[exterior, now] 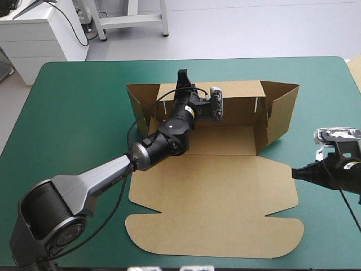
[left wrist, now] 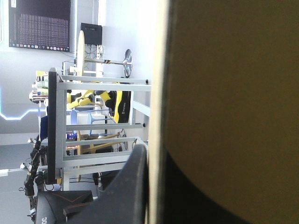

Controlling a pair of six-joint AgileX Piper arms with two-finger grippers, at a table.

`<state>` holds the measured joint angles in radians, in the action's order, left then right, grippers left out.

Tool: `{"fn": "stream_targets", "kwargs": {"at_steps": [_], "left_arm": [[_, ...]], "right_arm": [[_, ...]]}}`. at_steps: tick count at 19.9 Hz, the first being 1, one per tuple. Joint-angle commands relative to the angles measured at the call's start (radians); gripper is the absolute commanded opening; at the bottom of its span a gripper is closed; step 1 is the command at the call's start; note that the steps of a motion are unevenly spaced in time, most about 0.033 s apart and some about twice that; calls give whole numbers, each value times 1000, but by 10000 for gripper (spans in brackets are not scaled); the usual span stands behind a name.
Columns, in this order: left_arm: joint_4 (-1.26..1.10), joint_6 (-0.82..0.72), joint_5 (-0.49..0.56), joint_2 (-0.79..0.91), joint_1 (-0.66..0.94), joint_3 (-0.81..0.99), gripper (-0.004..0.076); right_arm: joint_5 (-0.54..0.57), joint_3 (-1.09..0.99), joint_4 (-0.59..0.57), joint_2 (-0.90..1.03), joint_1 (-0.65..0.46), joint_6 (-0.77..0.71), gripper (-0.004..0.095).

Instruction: Fold the box

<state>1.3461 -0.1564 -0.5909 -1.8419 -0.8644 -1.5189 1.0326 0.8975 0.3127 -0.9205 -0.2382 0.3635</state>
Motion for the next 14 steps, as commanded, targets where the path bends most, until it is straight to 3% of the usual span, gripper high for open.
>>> {"fn": "stream_targets", "kwargs": {"at_steps": [1,9,14], "left_arm": [[53,-35,-8,39,-6,-24,-8],[89,-38,2,-13,-15,-22,-8],[91,-78,2,-22,-17,-21,-8]], "right_arm": [[-42,24,55,12,-8,8,-19],[-79,42,97,12,-8,9,-19],[-78,174,103,-47,-8,9,-19]]}}
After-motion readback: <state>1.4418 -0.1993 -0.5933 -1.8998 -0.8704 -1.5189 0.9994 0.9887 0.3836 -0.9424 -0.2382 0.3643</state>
